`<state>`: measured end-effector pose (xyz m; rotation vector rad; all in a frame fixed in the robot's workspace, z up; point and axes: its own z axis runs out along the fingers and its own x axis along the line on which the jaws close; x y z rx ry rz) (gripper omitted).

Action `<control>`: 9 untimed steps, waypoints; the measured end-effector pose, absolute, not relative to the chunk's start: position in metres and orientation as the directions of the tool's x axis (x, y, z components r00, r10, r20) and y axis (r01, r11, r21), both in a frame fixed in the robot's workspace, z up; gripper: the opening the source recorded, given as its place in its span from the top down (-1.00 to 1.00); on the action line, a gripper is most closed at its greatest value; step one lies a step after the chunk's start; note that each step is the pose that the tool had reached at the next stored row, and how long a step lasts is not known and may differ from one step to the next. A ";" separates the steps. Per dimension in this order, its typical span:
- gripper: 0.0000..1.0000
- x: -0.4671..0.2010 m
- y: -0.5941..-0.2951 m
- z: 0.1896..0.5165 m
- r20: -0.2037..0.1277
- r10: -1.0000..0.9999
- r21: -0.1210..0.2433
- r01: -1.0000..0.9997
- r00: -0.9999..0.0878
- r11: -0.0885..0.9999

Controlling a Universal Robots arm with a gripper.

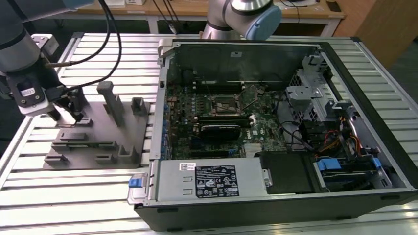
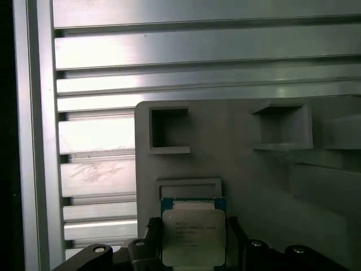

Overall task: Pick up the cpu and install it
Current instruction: 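Pick up the cpu and move it towards the insertion slot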

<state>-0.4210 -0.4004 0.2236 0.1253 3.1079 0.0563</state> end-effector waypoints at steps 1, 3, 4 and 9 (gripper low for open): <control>-0.08 -0.421 -0.400 0.226 -0.029 0.081 0.038 0.080 -0.996 0.996; -0.08 -0.421 -0.400 0.230 -0.029 0.081 0.037 0.080 -0.996 0.996; -0.08 -0.421 -0.400 0.232 -0.029 0.081 0.037 0.080 -0.996 0.996; -0.08 -0.421 -0.400 0.244 -0.029 0.081 0.037 0.080 -0.996 0.996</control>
